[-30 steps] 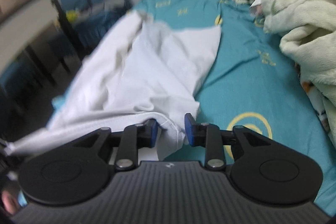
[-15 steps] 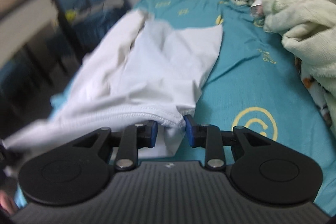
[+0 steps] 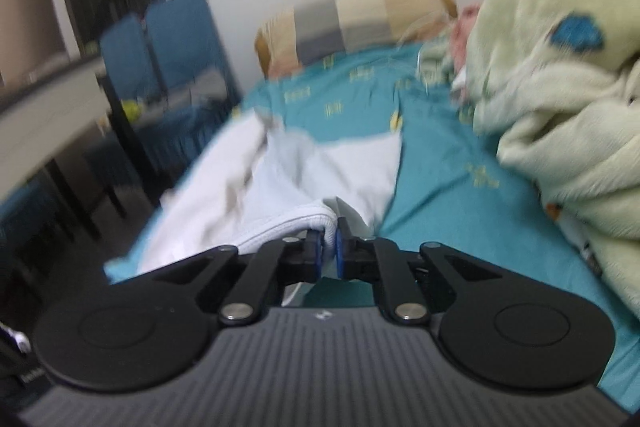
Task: Fold clothes
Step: 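Raise the held T-shirt high with both grippers to unfold it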
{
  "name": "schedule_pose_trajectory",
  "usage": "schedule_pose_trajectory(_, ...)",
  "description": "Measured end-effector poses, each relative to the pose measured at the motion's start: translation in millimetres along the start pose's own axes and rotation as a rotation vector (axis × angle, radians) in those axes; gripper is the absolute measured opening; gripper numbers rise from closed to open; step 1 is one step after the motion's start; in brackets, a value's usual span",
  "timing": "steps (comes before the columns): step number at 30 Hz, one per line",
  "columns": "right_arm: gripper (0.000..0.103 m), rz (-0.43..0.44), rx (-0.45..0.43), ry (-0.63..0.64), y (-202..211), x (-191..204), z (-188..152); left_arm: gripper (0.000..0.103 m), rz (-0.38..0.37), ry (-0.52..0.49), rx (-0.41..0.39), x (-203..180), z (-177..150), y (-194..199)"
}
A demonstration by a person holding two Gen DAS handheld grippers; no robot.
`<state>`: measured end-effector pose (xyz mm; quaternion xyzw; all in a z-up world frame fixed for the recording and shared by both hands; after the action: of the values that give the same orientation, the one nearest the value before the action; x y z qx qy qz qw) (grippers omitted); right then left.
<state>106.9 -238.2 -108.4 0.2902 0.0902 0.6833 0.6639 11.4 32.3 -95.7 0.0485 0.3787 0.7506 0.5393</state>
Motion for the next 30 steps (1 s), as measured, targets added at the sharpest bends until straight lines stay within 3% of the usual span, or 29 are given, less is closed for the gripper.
schedule_pose_trajectory(3,0.009,0.002,-0.110,0.033,24.5,8.5,15.8,0.012,-0.089,0.024,-0.082,-6.3,23.4,17.5)
schedule_pose_trajectory(8,0.008,0.065,-0.212,-0.003,66.3,25.3,58.2,0.007,-0.215,0.017,-0.283,-20.3,89.0,64.3)
schedule_pose_trajectory(13,0.007,0.109,-0.372,0.076,121.6,65.7,131.7,0.005,-0.347,-0.020,-0.460,-45.5,176.8,128.1)
schedule_pose_trajectory(17,0.006,0.139,-0.477,0.083,169.2,84.2,195.0,0.005,-0.442,-0.137,-0.576,-76.7,245.3,190.1)
schedule_pose_trajectory(23,0.006,0.184,-0.620,0.087,260.5,97.6,258.0,0.005,-0.540,-0.296,-0.695,-106.7,309.1,291.2)
schedule_pose_trajectory(30,0.006,0.235,-0.749,0.156,390.6,126.9,284.1,0.005,-0.595,-0.302,-0.735,-102.0,343.3,398.1)
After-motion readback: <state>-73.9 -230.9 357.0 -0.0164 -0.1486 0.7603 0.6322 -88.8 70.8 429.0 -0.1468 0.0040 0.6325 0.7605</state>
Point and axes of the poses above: each gripper's, at about its wrist camera, not at the fingertips, and y roughly against the way its jaws point, x to its left, z to its top, the point moved 4 cm from there along -y, roughly the way its jaws point, and after that the axes turned 7 degrees about x, right-handed, at the moved point
